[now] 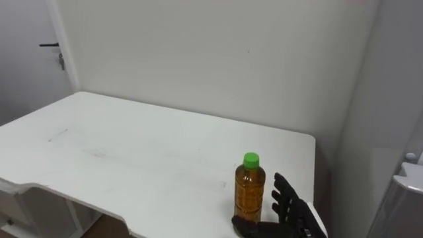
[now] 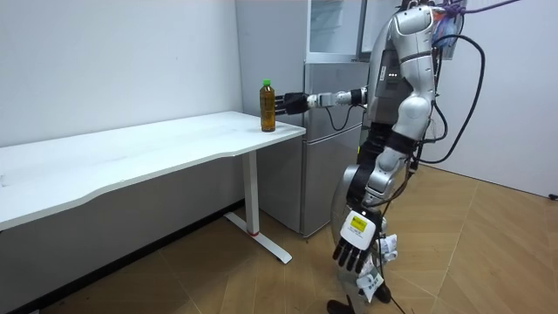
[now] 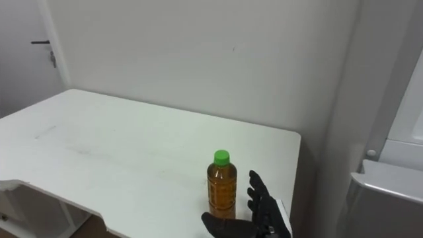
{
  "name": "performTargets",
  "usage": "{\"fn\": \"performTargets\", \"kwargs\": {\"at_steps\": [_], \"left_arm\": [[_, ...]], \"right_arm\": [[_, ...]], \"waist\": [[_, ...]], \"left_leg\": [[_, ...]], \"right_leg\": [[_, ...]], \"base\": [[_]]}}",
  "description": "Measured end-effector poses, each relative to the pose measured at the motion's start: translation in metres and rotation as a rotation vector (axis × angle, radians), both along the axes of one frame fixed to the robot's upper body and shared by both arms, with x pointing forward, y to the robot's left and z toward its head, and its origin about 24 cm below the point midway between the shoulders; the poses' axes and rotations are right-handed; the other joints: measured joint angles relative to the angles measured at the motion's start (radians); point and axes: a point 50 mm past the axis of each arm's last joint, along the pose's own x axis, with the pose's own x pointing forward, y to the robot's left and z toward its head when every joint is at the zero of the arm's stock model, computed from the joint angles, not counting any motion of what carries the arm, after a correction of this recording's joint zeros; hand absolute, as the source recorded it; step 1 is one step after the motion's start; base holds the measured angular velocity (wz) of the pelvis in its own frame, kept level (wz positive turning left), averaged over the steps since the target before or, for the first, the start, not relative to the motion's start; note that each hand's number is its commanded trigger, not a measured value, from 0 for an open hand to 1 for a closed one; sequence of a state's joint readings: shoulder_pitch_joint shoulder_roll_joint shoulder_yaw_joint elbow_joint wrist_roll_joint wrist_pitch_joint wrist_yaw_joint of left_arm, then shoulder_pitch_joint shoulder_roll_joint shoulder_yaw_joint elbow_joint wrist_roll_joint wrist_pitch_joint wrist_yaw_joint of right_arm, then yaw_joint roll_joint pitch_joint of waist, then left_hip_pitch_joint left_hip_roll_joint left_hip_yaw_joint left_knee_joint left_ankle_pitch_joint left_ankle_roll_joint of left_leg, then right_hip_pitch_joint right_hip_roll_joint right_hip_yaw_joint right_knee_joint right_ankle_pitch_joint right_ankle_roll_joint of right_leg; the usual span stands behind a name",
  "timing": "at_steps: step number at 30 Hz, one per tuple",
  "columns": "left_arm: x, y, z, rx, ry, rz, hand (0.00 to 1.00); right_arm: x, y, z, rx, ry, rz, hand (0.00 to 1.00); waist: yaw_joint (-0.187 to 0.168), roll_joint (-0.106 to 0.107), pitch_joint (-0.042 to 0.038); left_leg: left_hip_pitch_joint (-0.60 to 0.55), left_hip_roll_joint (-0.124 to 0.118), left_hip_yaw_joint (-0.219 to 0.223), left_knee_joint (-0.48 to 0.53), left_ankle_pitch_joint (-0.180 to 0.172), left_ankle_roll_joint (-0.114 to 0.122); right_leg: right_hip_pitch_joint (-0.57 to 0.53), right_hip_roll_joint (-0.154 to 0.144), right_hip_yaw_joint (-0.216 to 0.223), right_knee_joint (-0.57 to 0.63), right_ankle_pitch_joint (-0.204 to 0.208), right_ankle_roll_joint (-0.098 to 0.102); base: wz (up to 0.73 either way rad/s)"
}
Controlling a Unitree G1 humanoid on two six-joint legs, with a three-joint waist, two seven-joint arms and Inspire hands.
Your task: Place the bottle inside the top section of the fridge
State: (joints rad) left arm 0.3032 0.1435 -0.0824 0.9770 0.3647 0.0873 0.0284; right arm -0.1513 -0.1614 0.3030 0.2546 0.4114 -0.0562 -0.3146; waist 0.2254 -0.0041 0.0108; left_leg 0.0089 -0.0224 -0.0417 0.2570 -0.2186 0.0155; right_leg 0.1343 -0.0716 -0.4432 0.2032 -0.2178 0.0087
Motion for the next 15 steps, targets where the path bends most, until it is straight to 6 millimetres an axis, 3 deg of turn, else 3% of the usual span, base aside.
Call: {"fn": "performTargets", "kwargs": {"at_steps": [15], "left_arm": [[-0.006,0.001,0.002,0.007,0.008,0.008,0.0]], "right_arm": [[0.005,-0.015,-0.018,-0.096,0.079,-0.116,0.0]], "waist": [[0.007,-0.024,0.0059]], "left_leg": [[-0.033,-0.034,-0.073,0.018,0.012,0.01]], "right_leg": [[0.009,-0.019,-0.055,-0.001,-0.01,0.015]], "base": [[0.17]]}}
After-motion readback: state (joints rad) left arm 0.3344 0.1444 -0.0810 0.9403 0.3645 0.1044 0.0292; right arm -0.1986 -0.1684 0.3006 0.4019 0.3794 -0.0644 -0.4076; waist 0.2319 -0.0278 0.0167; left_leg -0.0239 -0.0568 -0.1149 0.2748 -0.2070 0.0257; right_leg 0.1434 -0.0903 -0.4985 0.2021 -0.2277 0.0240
